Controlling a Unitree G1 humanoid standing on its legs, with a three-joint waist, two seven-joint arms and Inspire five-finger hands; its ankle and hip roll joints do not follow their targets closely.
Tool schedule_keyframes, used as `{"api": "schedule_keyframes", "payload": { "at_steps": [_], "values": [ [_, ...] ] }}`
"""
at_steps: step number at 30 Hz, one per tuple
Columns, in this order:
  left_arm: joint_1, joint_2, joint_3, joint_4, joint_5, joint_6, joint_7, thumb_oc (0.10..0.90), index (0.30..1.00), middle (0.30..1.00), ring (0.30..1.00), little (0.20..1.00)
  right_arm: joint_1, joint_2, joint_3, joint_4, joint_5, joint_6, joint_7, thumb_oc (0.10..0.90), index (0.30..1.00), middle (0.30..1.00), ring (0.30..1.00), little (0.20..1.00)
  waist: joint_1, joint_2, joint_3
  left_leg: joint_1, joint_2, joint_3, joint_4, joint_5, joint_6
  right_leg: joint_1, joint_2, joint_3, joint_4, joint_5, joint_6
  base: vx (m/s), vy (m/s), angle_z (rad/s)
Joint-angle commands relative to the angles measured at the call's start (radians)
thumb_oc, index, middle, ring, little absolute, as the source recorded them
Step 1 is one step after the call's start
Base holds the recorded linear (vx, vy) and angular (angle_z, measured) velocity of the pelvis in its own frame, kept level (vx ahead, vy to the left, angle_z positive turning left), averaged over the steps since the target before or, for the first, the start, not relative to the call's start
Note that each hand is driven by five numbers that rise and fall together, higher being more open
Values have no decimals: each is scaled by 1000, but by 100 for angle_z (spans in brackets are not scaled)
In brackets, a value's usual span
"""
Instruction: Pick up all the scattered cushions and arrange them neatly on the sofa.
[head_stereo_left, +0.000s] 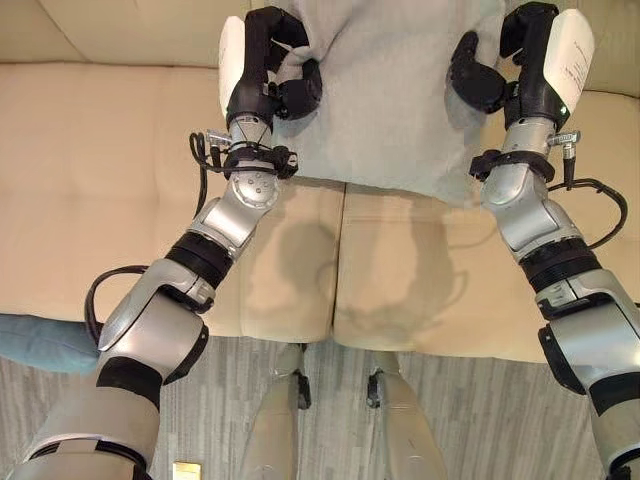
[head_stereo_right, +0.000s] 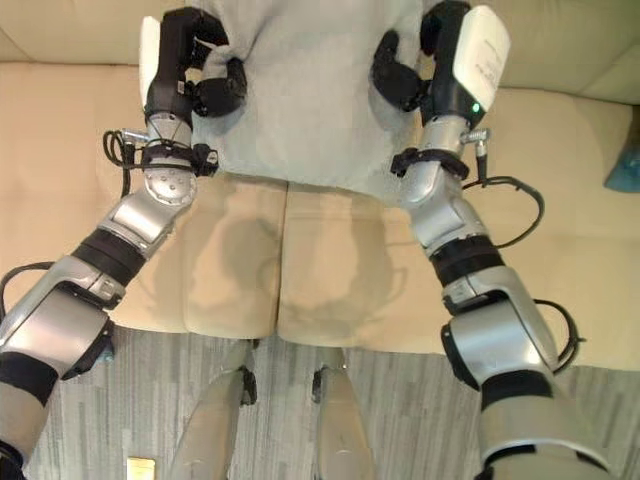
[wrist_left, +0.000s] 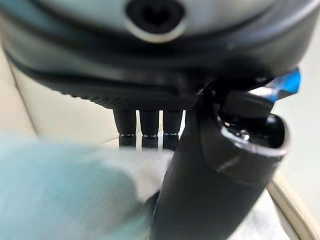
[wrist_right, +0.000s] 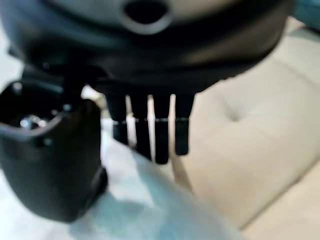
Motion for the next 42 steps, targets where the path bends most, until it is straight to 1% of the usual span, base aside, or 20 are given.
{"api": "schedule_keyframes", "payload": {
  "at_steps": [1, 9, 10, 13, 15, 16, 18, 20, 22, 23, 25, 27, 28, 30, 31, 35, 36, 38, 41, 42],
  "values": [
    [-130, -48, 0, -73, 42, -150, -18, 800, 900, 900, 900, 900, -114, 17, -10, -43, 19, -76, -9, 800, 900, 900, 900, 900, 12, -7, -118, 68, -11, -6, -34, -133, -67, -14, -10, -14, 111, -150, 71, 0, 0, 0],
    [21, 78, 53, -55, 57, -119, -80, 800, 900, 900, 900, 900, 37, -30, -55, -68, 112, -103, 114, 800, 900, 900, 900, 900, 12, -21, -118, 86, -7, 4, -34, -136, -74, 11, -2, -14, 89, -141, 71, -18, -8, -2],
    [49, 132, 80, -54, 69, -112, -85, 800, 900, 900, 900, 900, 93, -47, -88, -104, 116, -111, 130, 800, 900, 900, 900, 900, 13, -22, -122, 88, -5, 7, -34, -132, -74, 17, -2, -13, 85, -138, 70, 0, 0, 0],
    [85, 177, 116, -62, 71, -109, -89, 800, 900, 900, 900, 900, 159, -62, -130, -158, 113, -118, 145, 800, 900, 900, 900, 900, 13, -22, -128, 95, -5, 9, -34, -136, -74, 22, -2, -13, 86, -140, 69, -1, 3, -2],
    [148, 251, 177, -89, 72, -117, -103, 800, 900, 900, 900, 900, 274, -92, -199, -234, 109, -134, 174, 800, 900, 900, 900, 900, 8, -19, -136, 115, -3, 13, -34, -148, -73, 43, -1, -10, 88, -150, 68, -3, 12, -7],
    [149, 251, 177, -90, 73, -116, -103, 800, 900, 900, 900, 900, 276, -92, -201, -236, 108, -133, 175, 800, 900, 900, 900, 900, 8, -20, -138, 112, -3, 13, -34, -143, -73, 41, -1, -10, 86, -145, 68, 0, 0, 0],
    [270, 296, 272, -151, 70, -127, -117, 800, 900, 900, 900, 900, 426, -104, -285, -319, 99, -149, 210, 800, 900, 900, 900, 900, 5, -17, -152, 138, 0, 18, -34, -156, -71, 68, -2, -9, 84, -155, 67, 17, 17, 0],
    [320, 299, 302, -182, 70, -128, -120, 800, 900, 900, 900, 900, 479, -98, -315, -348, 96, -150, 218, 800, 900, 900, 900, 900, 5, -17, -159, 145, 0, 19, -34, -155, -70, 79, -2, -10, 79, -152, 67, 0, 0, 0],
    [502, 266, 407, -286, 60, -142, -143, 800, 900, 900, 900, 900, 649, -62, -394, -418, 72, -156, 249, 800, 900, 900, 900, 900, 3, -21, -178, 178, 4, 23, -34, -170, -67, 116, -3, -13, 73, -164, 66, 35, -9, 0],
    [506, 266, 409, -290, 61, -141, -143, 800, 900, 900, 900, 900, 652, -62, -395, -421, 71, -155, 250, 800, 900, 900, 900, 900, 3, -21, -180, 175, 4, 23, -34, -166, -66, 114, -3, -13, 71, -159, 66, 63, -10, -2],
    [735, 192, 503, -386, 54, -145, -190, 800, 900, 900, 900, 900, 838, -13, -463, -453, 56, -157, 293, 800, 900, 900, 900, 900, 4, -27, -205, 222, 6, 25, -34, -184, -64, 171, -3, -20, 62, -172, 65, 71, -12, -3],
    [813, 152, 532, -415, 40, -144, -204, 800, 900, 900, 900, 900, 897, 11, -478, -464, 50, -155, 305, 800, 900, 900, 900, 900, 4, -28, -217, 233, 6, 26, -34, -184, -63, 188, -3, -24, 56, -171, 64, 52, -20, 1],
    [965, 96, 588, -447, 21, -141, -245, 800, 900, 900, 900, 900, 1003, 42, -513, -456, 36, -148, 333, 800, 900, 900, 900, 900, 6, -33, -238, 264, 6, 25, -34, -193, -61, 229, -2, -31, 48, -178, 64, 42, -19, 0],
    [1031, 70, 606, -445, 12, -137, -270, 800, 900, 900, 900, 900, 1051, 61, -525, -441, 30, -146, 347, 800, 900, 900, 900, 900, 6, -35, -244, 281, 6, 24, -34, -198, -60, 249, -1, -33, 45, -186, 64, 60, -31, -1],
    [1155, 31, 639, -430, 4, -116, -317, 800, 900, 900, 900, 900, 1125, 103, -545, -411, 30, -144, 383, 800, 900, 900, 900, 900, 9, -40, -267, 310, 9, 22, -34, -201, -56, 286, 2, -36, 39, -193, 62, 66, -36, 7],
    [1272, -13, 651, -319, 49, -80, -361, 800, 900, 900, 900, 900, 1190, 164, -554, -341, 44, -144, 417, 800, 900, 900, 900, 900, 14, -46, -297, 356, 14, 24, -34, -205, -53, 332, 7, -39, 29, -195, 59, 43, -20, 8],
    [1330, -53, 653, -217, 58, -53, -388, 800, 900, 900, 900, 900, 1217, 191, -535, -281, 43, -143, 436, 800, 900, 900, 900, 900, 21, -49, -311, 391, 17, 25, -34, -212, -53, 369, 12, -39, 26, -202, 57, 32, -26, 2],
    [1348, -68, 646, -170, 75, -45, -398, 800, 900, 900, 900, 900, 1227, 202, -525, -258, 41, -142, 445, 800, 900, 900, 900, 900, 26, -52, -320, 403, 19, 24, -34, -211, -52, 380, 14, -37, 21, -202, 56, 32, -34, -1],
    [1382, -133, 620, 63, 133, -20, -411, 800, 900, 900, 900, 900, 1244, 249, -478, -130, 54, -144, 462, 800, 900, 900, 900, 900, 39, -57, -339, 451, 28, 24, -29, -218, -56, 432, 25, -40, 16, -218, 50, 23, -55, 1],
    [1381, -133, 620, 65, 133, -22, -411, 800, 900, 900, 900, 900, 1243, 249, -478, -128, 54, -145, 462, 800, 900, 900, 900, 900, 39, -57, -337, 452, 28, 24, -30, -218, -56, 434, 25, -40, 16, -218, 49, 3, -51, -5]
  ]
}}
